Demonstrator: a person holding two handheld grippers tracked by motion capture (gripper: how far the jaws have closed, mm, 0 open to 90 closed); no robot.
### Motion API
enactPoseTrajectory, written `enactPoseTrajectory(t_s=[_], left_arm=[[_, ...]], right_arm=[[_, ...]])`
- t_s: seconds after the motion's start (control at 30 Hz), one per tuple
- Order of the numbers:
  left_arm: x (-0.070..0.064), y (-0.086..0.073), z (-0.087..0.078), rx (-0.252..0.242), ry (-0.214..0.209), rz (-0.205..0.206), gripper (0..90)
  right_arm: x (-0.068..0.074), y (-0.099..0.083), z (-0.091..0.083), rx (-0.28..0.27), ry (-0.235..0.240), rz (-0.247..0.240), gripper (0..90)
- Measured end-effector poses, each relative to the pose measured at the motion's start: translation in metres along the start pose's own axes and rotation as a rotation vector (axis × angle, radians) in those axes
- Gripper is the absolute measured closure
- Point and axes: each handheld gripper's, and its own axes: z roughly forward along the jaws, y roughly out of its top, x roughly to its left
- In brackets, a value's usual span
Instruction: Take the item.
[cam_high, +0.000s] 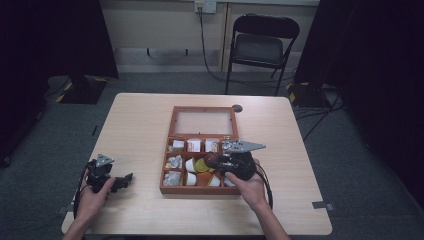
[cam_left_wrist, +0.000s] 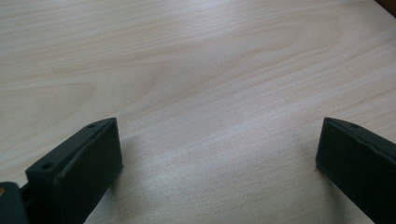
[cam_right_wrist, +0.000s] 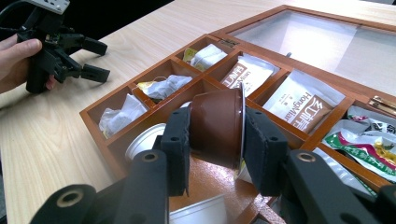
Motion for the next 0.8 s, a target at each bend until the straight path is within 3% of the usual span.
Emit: enactPoseTrajectory(t_s=[0.8], left_arm=[[0.0,0.0,0.0,0.0,0.0,-0.001,0.0]], right_arm=[[-0.013,0.004,-0.021,-0.044,-0.032,0.029,63.5]])
